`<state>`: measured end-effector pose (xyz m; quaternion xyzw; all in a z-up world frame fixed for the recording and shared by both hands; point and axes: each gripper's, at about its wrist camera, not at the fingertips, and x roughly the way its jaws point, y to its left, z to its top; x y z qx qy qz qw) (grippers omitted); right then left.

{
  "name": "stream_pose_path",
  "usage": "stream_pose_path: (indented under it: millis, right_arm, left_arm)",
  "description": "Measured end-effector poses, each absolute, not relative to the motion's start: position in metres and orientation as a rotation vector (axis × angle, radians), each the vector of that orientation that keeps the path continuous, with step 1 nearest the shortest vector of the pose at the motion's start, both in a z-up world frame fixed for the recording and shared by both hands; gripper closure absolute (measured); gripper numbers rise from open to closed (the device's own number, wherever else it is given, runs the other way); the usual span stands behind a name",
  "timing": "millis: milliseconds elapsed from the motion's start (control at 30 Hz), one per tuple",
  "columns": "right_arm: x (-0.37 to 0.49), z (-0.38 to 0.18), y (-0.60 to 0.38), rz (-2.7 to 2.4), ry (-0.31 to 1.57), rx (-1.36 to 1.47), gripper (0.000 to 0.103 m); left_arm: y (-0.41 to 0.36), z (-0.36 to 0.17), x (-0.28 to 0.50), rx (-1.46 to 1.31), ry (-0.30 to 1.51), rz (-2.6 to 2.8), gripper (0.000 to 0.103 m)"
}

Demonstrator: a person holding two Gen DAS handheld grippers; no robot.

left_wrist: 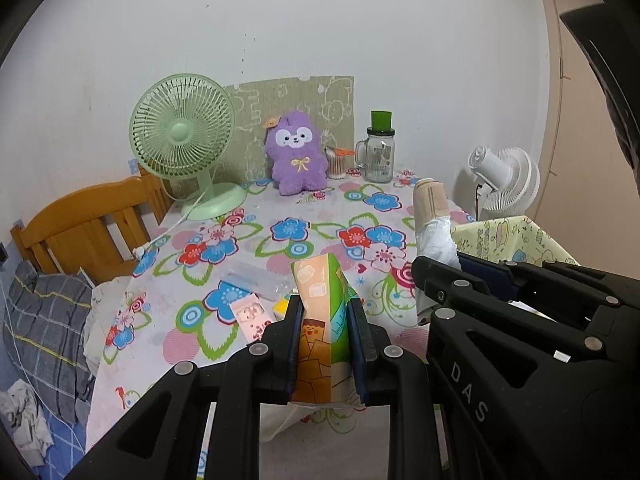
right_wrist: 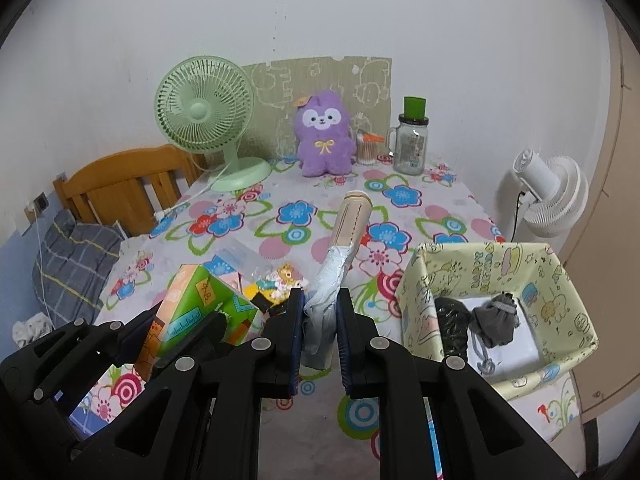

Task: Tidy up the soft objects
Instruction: 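Carry the tissue pack and white towel with both tools over the paper box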

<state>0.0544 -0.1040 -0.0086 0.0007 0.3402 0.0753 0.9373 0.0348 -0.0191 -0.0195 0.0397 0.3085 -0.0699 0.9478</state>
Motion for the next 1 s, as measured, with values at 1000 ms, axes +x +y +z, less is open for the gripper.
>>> stream_pose_path:
  millis: [1000]
  right_arm:
    - [0.078,0.018,-0.15,0.145,0.653,-0.017,0.084]
  left_arm:
    - [-0.066,0.006,0.057,0.092,0.59,-0.146,0.082]
